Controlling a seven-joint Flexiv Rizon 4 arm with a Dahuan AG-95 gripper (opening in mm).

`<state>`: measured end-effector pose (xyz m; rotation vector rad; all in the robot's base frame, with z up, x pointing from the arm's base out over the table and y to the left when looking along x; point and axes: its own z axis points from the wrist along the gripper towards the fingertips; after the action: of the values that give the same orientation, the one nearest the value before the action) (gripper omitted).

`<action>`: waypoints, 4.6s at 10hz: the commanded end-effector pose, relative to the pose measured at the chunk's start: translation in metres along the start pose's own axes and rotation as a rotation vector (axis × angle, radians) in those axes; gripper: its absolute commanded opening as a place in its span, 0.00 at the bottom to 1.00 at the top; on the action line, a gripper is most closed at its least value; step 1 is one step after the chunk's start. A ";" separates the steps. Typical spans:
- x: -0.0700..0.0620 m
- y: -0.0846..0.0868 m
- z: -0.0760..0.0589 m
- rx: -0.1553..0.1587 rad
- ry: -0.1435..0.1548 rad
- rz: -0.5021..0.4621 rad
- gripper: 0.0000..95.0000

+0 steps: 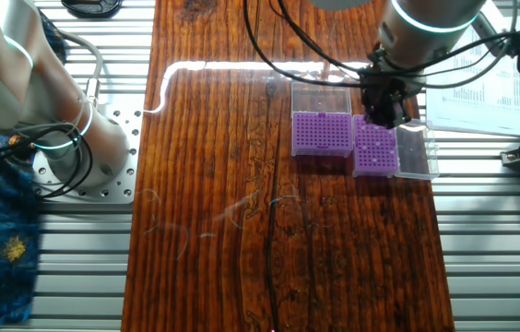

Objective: Transfer all small pipette tips from one holder to another

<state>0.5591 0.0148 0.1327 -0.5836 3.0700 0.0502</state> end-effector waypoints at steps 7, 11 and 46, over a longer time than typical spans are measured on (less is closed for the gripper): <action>0.002 0.000 -0.001 0.013 0.031 -0.003 0.00; -0.013 -0.003 0.011 0.012 0.019 -0.005 0.00; -0.016 0.018 0.079 0.015 0.012 -0.101 0.00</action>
<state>0.5679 0.0399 0.0554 -0.7396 3.0452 0.0221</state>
